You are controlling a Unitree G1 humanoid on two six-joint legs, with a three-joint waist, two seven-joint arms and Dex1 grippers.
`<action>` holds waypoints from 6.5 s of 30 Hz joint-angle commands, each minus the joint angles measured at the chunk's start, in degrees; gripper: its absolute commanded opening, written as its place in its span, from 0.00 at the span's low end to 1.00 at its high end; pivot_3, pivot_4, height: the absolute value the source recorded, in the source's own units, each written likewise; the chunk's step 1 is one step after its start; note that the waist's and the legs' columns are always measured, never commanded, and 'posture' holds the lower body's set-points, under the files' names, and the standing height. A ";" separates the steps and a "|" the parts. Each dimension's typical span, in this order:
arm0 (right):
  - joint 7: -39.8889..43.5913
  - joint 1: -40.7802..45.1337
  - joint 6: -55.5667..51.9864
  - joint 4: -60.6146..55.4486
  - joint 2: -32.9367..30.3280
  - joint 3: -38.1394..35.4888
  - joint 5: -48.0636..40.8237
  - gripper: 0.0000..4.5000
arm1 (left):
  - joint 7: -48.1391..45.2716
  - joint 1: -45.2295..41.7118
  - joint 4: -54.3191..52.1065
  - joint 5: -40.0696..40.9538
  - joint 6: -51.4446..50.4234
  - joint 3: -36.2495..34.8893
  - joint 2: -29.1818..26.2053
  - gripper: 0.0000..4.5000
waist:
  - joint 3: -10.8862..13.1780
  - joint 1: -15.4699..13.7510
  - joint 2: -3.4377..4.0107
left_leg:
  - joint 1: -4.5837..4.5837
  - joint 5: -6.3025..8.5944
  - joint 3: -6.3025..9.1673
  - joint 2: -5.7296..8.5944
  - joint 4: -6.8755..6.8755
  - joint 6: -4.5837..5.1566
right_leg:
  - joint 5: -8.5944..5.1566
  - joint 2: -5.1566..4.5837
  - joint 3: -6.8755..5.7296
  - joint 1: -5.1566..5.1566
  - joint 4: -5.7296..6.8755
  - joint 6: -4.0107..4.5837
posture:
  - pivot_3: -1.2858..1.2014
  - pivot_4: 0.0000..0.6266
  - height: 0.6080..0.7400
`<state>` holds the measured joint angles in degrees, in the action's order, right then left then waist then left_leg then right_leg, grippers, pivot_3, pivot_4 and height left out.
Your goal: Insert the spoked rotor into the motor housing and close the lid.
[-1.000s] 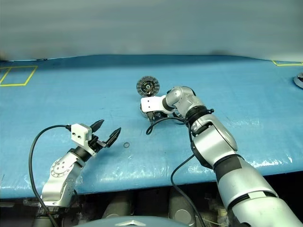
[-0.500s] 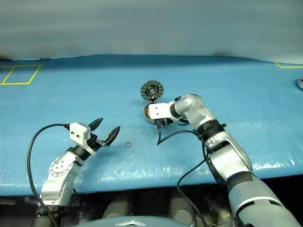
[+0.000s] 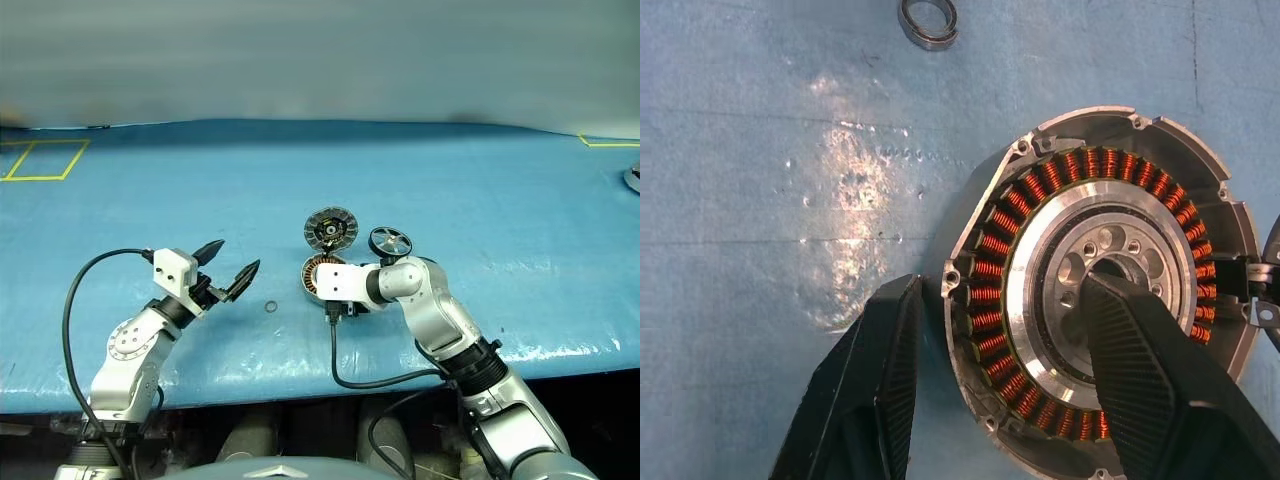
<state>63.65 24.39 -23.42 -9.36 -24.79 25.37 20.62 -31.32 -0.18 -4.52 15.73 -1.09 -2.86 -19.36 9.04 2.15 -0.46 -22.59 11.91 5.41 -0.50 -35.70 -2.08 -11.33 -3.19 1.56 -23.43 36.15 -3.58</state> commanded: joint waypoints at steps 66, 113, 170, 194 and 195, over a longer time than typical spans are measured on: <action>-24.11 -17.31 -5.47 -10.33 4.82 -24.76 -37.72 1.00 | -9.13 -0.81 11.51 -12.60 -2.72 11.02 -9.02 0.14 | -0.03 -0.02 0.05 | -0.01 0.00 -0.14 -0.09 0.06 0.01 | -0.05 -0.05 0.00 -0.13 -0.01 0.07 | 0.52 0.24 1.00; -17.67 -28.94 3.89 -8.55 -0.04 -24.44 -44.23 1.00 | -26.10 -19.55 13.66 -1.55 -8.40 15.58 -3.97 0.14 | 0.12 -0.39 -0.12 | -0.28 0.04 -0.18 -0.06 0.03 0.06 | -0.03 -0.05 0.00 -0.24 -0.12 0.03 | 0.52 0.24 1.00; -18.59 -28.07 6.23 -5.71 -0.10 -23.94 -43.04 1.00 | -22.91 -20.79 13.60 -8.28 -3.68 15.59 -4.33 0.01 | 0.11 -0.62 -0.12 | -0.27 0.04 -0.17 -0.04 -0.15 0.06 | 0.02 -0.05 0.01 -0.16 -0.10 -0.05 | 0.52 0.24 1.00; -20.34 -28.08 7.51 -5.66 0.94 -23.96 -42.77 1.00 | -23.79 -22.03 14.41 -10.67 -3.21 17.44 -5.24 0.01 | 0.11 -0.58 -0.12 | -0.27 0.04 -0.17 -0.03 -0.19 0.07 | 0.03 -0.05 0.02 -0.14 -0.08 -0.07 | 0.52 0.24 1.00; -20.40 -28.16 7.54 -5.71 0.96 -23.96 -42.78 1.00 | -23.63 -21.95 14.55 -10.80 -3.15 17.22 -5.33 0.01 | 0.11 -0.58 -0.12 | -0.27 0.04 -0.17 -0.04 -0.19 0.07 | 0.03 -0.05 0.02 -0.14 -0.08 -0.07 | 0.52 0.24 1.00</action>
<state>43.36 -4.01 -17.11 -13.89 -24.16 1.85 -21.83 -55.04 -21.42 10.85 5.13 -5.49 14.68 -24.32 9.15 1.57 -0.58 -22.86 11.96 5.24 -0.54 -35.89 -2.01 -11.30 -3.24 1.58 -23.57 36.07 -3.65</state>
